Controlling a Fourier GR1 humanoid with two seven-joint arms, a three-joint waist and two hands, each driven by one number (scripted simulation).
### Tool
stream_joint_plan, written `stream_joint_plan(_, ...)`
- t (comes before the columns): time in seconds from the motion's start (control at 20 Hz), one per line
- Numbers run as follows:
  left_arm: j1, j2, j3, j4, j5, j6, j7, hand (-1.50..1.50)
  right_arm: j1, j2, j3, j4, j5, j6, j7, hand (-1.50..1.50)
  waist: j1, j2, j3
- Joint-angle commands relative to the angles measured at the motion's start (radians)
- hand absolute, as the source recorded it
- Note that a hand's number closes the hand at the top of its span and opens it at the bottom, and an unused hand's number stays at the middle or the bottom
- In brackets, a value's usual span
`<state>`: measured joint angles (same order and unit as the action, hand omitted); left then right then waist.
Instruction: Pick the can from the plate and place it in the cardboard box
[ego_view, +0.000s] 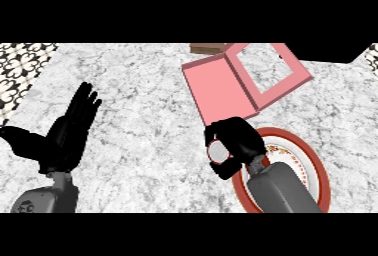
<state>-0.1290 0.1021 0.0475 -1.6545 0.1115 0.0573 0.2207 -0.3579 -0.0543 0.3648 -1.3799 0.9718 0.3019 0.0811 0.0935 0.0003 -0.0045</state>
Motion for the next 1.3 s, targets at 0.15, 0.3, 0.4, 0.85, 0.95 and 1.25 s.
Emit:
stream_joint_plan(0.15, -0.044, -0.021, -0.047, 0.022, -0.003, -0.021, 0.004, 0.0, -0.212, 0.053, 0.255, 0.029, 0.05, -0.153, 0.325, 1.5, 0.079, 0.011, 0.002)
stream_joint_plan(0.3, -0.067, -0.024, -0.061, 0.033, -0.011, -0.023, 0.012, 0.0, -0.307, 0.054, 0.344, 0.041, 0.022, -0.187, 0.448, 1.5, 0.09, 0.012, 0.001)
stream_joint_plan(0.4, -0.083, -0.031, -0.064, 0.051, -0.014, -0.016, 0.021, 0.0, -0.384, 0.054, 0.404, 0.033, -0.005, -0.182, 0.527, 1.5, 0.089, 0.011, 0.0)
stream_joint_plan(0.85, -0.095, -0.026, -0.039, 0.064, -0.011, -0.003, 0.025, 0.0, -0.624, 0.054, 0.406, 0.017, -0.097, -0.465, 0.909, 1.5, 0.079, 0.003, 0.0)
stream_joint_plan(0.95, -0.099, -0.039, -0.057, 0.085, -0.034, 0.009, 0.013, 0.0, -0.689, 0.054, 0.409, 0.01, -0.095, -0.514, 1.01, 1.5, 0.053, 0.001, 0.0)
stream_joint_plan(1.25, -0.087, -0.024, -0.031, 0.086, -0.017, -0.001, 0.005, 0.0, -0.87, 0.054, 0.388, 0.156, -0.111, -0.573, 1.18, 1.5, 0.031, 0.006, -0.001)
